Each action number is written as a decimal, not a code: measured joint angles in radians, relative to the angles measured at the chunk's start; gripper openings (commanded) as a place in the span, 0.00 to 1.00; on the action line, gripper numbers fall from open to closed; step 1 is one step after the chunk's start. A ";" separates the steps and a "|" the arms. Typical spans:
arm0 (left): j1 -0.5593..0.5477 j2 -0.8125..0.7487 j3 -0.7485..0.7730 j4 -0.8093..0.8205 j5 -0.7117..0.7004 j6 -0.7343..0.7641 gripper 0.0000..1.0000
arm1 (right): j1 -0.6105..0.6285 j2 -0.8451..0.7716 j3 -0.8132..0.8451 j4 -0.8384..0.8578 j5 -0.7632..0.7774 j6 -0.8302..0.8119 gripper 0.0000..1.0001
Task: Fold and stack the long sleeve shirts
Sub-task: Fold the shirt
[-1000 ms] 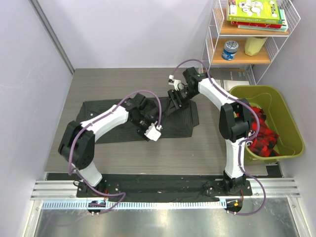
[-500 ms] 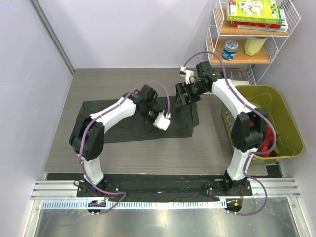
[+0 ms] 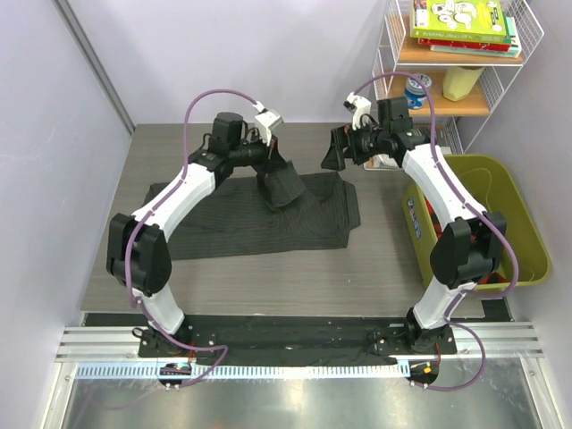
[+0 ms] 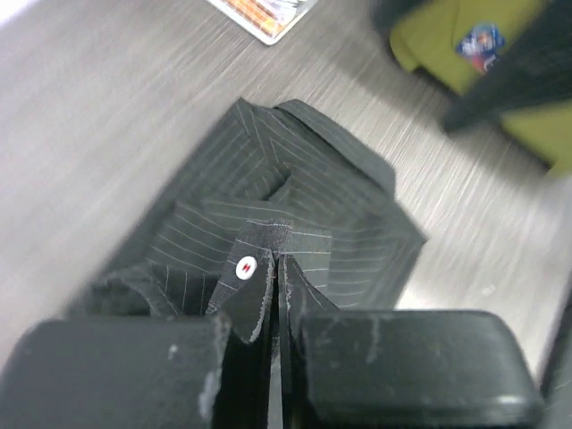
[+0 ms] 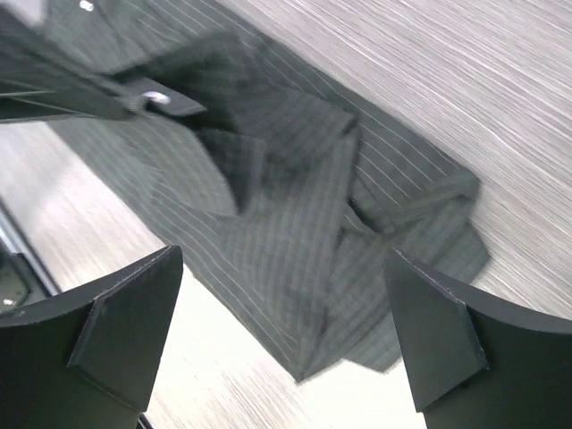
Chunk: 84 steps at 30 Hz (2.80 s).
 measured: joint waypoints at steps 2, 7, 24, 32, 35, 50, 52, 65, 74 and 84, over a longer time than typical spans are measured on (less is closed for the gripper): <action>0.016 0.000 -0.028 0.042 -0.020 -0.134 0.00 | 0.001 -0.018 -0.043 0.058 -0.035 0.024 1.00; 0.044 -0.019 -0.055 0.144 -0.103 -0.372 0.00 | 0.005 -0.079 -0.201 0.239 -0.106 0.116 1.00; 0.097 -0.096 -0.171 0.533 -0.115 -0.810 0.00 | 0.063 0.014 -0.264 0.746 -0.235 0.568 0.38; 0.135 -0.096 -0.177 0.586 -0.113 -0.851 0.03 | 0.068 0.104 -0.123 0.775 -0.268 0.628 0.01; 0.152 -0.096 -0.177 0.584 -0.113 -0.845 0.04 | 0.068 0.143 -0.015 0.776 -0.268 0.616 0.01; 0.185 -0.096 -0.177 0.668 -0.055 -0.849 0.00 | 0.054 0.270 0.124 0.758 -0.307 0.654 1.00; 0.186 -0.096 -0.177 0.688 -0.038 -0.866 0.00 | 0.053 0.269 0.049 0.796 -0.327 0.693 1.00; 0.186 -0.095 -0.185 0.728 0.016 -0.917 0.00 | 0.068 0.273 -0.118 1.379 -0.423 1.218 0.11; 0.194 -0.095 -0.186 0.723 0.019 -0.906 0.42 | 0.079 0.323 0.044 1.289 -0.432 1.165 0.01; 0.363 -0.155 -0.213 0.485 -0.073 -0.725 1.00 | 0.054 0.542 0.559 0.961 -0.356 0.866 0.01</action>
